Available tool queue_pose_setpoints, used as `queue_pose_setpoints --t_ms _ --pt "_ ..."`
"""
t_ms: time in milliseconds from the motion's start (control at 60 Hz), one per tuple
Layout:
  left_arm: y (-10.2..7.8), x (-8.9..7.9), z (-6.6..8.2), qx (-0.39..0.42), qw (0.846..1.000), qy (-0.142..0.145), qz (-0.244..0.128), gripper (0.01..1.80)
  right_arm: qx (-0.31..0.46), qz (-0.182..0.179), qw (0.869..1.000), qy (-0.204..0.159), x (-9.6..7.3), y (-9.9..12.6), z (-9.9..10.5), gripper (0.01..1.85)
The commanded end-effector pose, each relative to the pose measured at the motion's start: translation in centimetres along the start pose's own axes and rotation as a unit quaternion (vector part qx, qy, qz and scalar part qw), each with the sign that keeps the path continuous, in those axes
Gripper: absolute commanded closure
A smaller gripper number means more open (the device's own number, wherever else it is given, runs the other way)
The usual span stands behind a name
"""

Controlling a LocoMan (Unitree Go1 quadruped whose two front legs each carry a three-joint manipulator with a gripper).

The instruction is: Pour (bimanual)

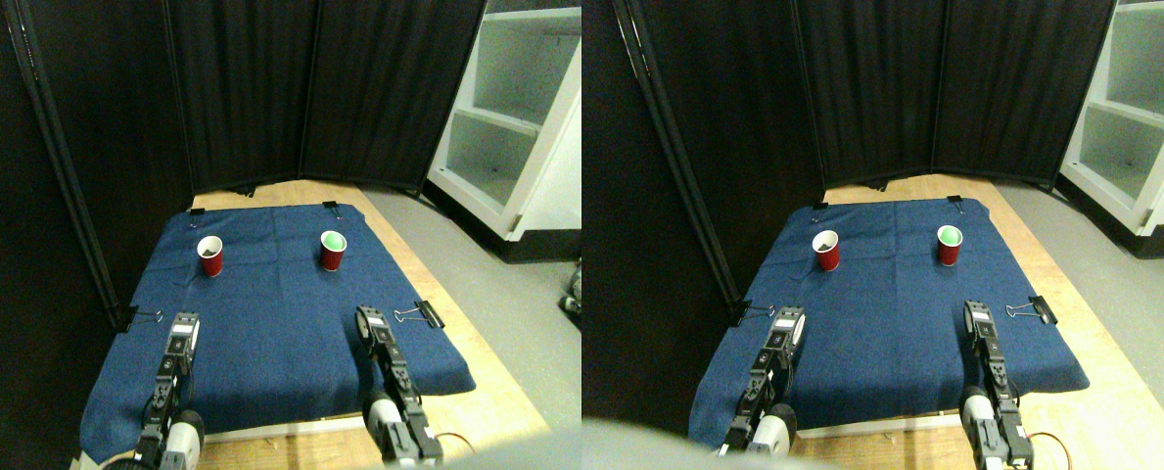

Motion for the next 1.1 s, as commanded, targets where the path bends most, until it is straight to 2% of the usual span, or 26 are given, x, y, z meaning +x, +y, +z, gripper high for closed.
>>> queue_pose_setpoints --t_ms 17,233,333,367,517,650,750,1033,1100 --pt "-0.2 0.1 0.4 -0.001 1.0 -0.013 -0.004 1.48 -0.005 0.002 1.0 -0.014 0.0 0.1 0.5 1.07" --pt "-0.2 0.1 0.7 0.021 1.0 -0.004 -0.017 1.48 -0.002 0.005 1.0 -0.02 0.1 0.1 0.6 1.08" --pt "-0.1 0.4 0.5 0.016 0.999 -0.008 -0.036 1.48 0.014 0.016 0.999 -0.038 0.2 0.0 0.5 1.12" --pt "-0.1 0.5 0.5 0.007 0.999 -0.008 -0.042 1.48 0.019 0.032 0.998 -0.056 0.4 -0.1 0.4 1.15" --pt "0.0 0.8 0.7 0.017 0.998 -0.007 -0.052 1.44 0.039 0.03 0.996 -0.079 0.6 0.0 0.6 1.19" --pt "0.1 1.1 1.0 -0.026 0.998 -0.025 -0.045 1.4 0.055 0.033 0.993 -0.098 1.0 0.1 0.8 1.23" --pt "0.0 1.7 1.7 -0.045 0.997 -0.041 -0.056 1.38 0.081 0.028 0.989 -0.118 1.3 0.2 1.1 1.25" --pt "-0.3 3.3 1.8 -0.127 0.99 -0.058 -0.009 1.26 0.157 0.026 0.976 -0.148 3.0 0.2 1.6 1.2" --pt "-0.5 3.6 1.8 -0.144 0.988 -0.057 0.009 1.22 0.186 0.012 0.972 -0.143 3.4 0.3 2.2 1.2"
